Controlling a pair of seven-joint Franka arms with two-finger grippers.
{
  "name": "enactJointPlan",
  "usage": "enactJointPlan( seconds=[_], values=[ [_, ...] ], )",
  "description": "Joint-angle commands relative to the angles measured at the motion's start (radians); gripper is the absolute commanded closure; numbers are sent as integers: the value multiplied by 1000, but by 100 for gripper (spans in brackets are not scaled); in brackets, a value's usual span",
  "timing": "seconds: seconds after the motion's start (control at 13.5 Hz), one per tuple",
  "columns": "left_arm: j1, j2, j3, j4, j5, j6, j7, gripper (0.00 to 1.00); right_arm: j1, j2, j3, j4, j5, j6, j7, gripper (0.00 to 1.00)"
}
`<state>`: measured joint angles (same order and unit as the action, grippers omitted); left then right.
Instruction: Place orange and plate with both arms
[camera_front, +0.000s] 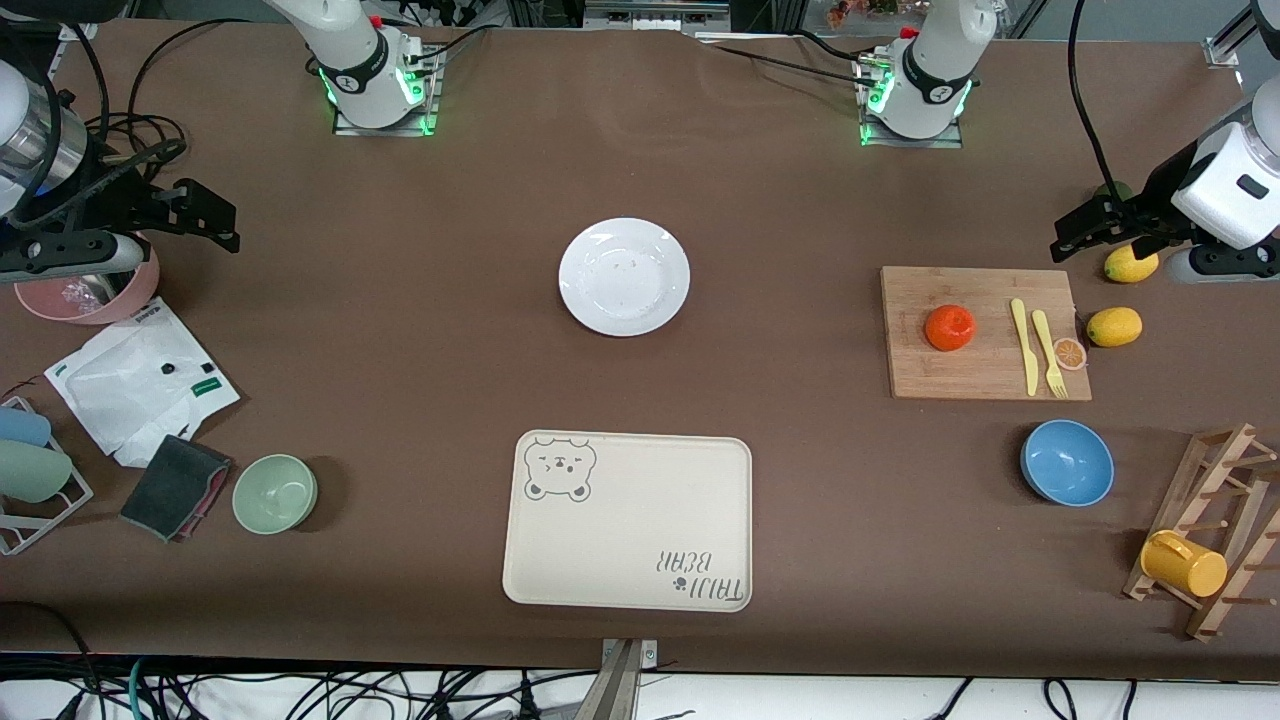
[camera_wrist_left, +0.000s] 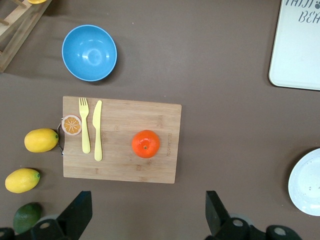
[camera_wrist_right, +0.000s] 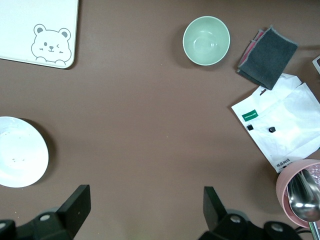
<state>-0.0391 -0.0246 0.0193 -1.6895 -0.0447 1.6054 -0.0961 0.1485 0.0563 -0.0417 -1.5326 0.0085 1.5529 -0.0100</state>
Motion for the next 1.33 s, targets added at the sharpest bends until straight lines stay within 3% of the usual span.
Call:
enactJointPlan(
  seconds=[0.0, 1.26],
  values=[
    [-5, 3, 4, 25, 20, -24, 7, 0, -10, 7, -13, 22, 24, -5, -8, 0],
    [28, 3, 1, 25, 16, -33, 13, 0, -9, -1, -1, 23, -4, -53, -1, 0]
  ],
)
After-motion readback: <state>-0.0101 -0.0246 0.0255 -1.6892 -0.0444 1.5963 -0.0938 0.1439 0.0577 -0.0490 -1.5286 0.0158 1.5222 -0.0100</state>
